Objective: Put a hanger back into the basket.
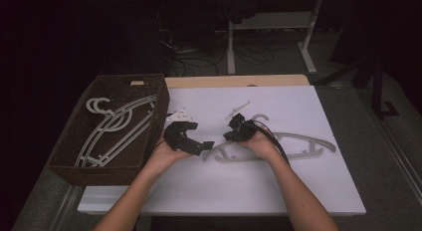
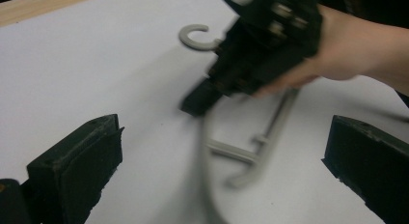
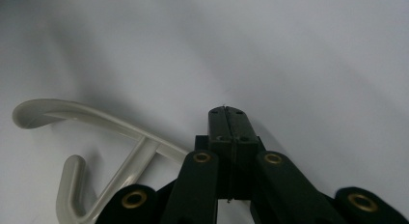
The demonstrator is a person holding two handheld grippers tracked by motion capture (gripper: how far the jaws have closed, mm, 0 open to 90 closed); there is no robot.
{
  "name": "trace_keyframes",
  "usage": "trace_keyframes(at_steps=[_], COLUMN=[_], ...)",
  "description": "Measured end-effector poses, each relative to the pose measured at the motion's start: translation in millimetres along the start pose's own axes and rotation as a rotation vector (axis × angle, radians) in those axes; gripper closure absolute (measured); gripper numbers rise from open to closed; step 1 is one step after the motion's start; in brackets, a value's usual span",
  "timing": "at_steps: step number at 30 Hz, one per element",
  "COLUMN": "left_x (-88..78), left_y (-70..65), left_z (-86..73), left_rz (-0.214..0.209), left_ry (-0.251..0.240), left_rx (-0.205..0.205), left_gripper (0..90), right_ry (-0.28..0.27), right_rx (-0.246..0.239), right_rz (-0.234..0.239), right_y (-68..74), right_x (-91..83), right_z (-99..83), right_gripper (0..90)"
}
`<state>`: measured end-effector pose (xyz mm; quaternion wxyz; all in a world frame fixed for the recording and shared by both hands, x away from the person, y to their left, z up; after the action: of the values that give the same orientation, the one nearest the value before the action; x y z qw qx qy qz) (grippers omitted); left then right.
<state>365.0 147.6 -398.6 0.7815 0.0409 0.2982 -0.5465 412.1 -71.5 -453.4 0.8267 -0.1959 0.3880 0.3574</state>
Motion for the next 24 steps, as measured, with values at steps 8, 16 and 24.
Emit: trace_keyframes(at_steps=[8, 16, 24], left_x=[3.4, 7.7, 17.5], left_y=[1.4, 2.3, 0.1], left_z=[-2.6, -6.2, -8.2], left_rz=[0.0, -0.008, -0.019], left_ry=[0.009, 0.024, 0.045], left_rx=[-0.011, -0.017, -0.015], left_gripper=[0.0, 0.0, 0.0], right_ry=[-0.011, -0.064, -0.005], right_rx=[-0.071, 0.041, 0.118], right_rz=[0.038, -0.101, -0.197], right_y=[35.2, 5.7, -11.0], right_x=[-34.4, -100.4, -129.8], right_z=[-34.6, -80.2, -137.4], right_gripper=[88.9, 88.9, 88.9])
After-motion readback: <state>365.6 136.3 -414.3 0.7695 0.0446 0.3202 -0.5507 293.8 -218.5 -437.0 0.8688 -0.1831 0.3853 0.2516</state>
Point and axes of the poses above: each handheld gripper's, and its own axes: x roughly forward along the jaws, z roughly out of its top, y roughly to its left, the point moved 1 cm from there along x, roughly forward along the jaws, and after that the axes turned 10 degrees about -z, right-handed, at the moved point
